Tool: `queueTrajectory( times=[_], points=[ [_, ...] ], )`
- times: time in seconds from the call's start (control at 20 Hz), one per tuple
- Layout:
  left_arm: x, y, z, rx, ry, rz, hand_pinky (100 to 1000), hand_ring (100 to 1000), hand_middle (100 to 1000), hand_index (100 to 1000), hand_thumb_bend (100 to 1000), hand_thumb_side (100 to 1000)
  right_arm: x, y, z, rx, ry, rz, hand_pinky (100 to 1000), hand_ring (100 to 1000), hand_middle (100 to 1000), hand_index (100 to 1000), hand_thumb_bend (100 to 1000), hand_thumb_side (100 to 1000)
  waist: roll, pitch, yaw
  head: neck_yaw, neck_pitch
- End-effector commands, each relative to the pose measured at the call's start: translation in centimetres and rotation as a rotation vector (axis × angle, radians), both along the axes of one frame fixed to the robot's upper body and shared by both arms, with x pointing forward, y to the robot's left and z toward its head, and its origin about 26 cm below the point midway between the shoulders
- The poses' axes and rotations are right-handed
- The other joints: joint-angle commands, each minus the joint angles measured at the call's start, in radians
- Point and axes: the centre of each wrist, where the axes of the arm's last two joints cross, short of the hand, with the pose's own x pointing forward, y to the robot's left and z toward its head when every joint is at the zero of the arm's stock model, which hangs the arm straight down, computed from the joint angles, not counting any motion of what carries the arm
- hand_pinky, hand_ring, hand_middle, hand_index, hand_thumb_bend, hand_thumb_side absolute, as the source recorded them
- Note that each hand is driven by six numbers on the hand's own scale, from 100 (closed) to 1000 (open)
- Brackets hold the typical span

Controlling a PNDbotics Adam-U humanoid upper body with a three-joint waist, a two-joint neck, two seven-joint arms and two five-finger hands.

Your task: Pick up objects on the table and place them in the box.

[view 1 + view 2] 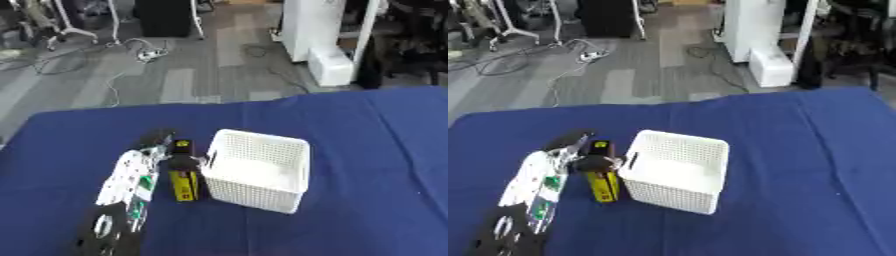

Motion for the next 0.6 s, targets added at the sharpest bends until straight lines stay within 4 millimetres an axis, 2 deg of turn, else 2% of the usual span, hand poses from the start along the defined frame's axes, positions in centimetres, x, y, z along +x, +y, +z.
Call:
queueTrajectory(
  times=[0.05,0.6],
  points=[
    [0.1,0.2,0.6,-0.018,-0.01,0.019,386,729,1000,1000,457,634,0.0,-0.2,1.0,-0.023,-0.026,0.0,178,310,320,487,100,1000,-0.004,-0.006,-0.001,0.002,0.001],
    [0.4,0.5,-0.4,-0.02,0.03,0.045,396,732,1000,1000,459,623,0.0,-0.2,1.1,-0.023,-0.026,0.001,178,310,320,487,100,1000,-0.004,-0.006,-0.001,0.001,0.002]
  ],
)
